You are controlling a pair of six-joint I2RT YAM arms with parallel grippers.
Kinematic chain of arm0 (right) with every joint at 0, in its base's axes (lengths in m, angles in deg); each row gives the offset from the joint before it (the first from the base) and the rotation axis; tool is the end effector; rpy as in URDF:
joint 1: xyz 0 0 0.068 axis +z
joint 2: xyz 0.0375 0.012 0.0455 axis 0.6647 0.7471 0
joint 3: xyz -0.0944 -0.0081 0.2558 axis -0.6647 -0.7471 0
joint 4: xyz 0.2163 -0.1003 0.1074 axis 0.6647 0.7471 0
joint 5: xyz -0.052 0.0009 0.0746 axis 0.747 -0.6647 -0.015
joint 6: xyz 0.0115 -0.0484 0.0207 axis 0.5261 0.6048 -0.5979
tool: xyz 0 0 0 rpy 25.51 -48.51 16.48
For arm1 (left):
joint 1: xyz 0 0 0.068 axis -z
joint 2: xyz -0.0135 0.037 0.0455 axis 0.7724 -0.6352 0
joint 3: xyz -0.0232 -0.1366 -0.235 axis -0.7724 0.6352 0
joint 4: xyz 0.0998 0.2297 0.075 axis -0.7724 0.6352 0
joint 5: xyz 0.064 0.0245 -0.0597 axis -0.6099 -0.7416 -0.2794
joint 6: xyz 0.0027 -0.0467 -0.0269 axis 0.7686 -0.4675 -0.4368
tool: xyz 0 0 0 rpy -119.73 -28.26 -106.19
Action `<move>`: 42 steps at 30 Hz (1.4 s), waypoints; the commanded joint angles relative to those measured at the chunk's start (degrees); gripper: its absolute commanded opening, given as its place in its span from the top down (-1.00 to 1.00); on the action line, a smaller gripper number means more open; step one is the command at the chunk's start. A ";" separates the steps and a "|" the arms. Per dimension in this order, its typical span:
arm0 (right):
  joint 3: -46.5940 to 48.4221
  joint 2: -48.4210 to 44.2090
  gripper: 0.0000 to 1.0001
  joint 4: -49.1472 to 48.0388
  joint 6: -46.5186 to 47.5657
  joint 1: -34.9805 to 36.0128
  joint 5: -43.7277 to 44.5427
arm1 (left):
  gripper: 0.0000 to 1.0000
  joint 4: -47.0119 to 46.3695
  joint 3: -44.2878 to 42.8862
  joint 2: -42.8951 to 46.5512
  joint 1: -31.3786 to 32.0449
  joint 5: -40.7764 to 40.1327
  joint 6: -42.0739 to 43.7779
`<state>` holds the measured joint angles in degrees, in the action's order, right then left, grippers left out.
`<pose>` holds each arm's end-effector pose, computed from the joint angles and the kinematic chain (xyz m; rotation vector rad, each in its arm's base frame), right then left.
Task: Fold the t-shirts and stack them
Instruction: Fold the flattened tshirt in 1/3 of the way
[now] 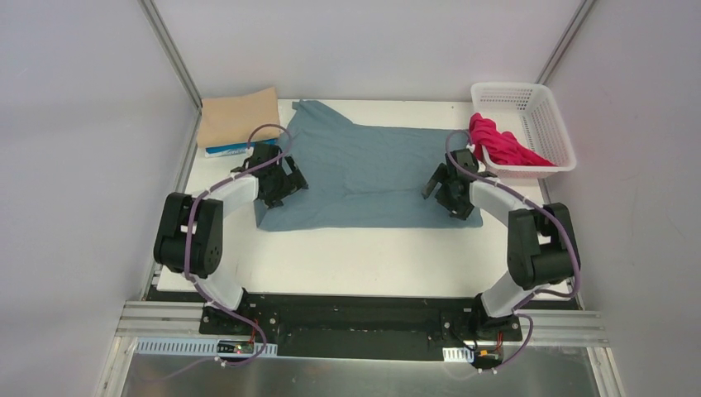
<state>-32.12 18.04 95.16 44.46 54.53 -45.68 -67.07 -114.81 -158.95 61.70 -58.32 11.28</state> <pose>0.3198 0.0683 0.1797 0.3361 2.5189 0.0963 0.3350 -0.0688 0.1772 -0.5612 2.4512 -0.4678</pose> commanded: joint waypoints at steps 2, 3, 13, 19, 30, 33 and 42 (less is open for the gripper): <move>-7.49 -8.14 -0.99 6.02 -2.49 0.07 -2.86 | -0.98 8.96 12.62 8.09 -0.08 -3.32 -3.87; -8.80 -9.74 -0.99 6.25 -2.68 0.12 -3.86 | -0.98 10.22 15.04 10.38 0.12 -3.21 -4.67; -20.42 -28.53 -0.99 17.65 -7.88 1.04 -8.04 | -0.98 27.90 30.79 40.27 6.50 -3.89 -19.58; -24.16 -36.49 -0.99 21.21 -9.97 1.19 -11.33 | -0.98 29.94 30.38 47.03 8.71 -5.59 -21.59; -17.78 -38.54 -0.99 23.00 -6.58 1.14 -8.46 | -0.98 29.84 15.78 40.14 8.99 -11.16 -12.68; -16.20 -36.65 -0.99 16.73 -5.92 1.13 -6.38 | -0.98 29.65 13.24 38.33 9.08 -12.51 -11.55; -13.62 -20.03 -0.99 -0.88 -7.37 1.12 -9.72 | -0.98 16.85 11.17 27.28 9.16 -8.17 -8.30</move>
<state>-47.77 -6.66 101.28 37.65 55.31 -55.16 -43.00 -101.89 -127.19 70.14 -68.20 0.09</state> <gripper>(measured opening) 0.994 0.990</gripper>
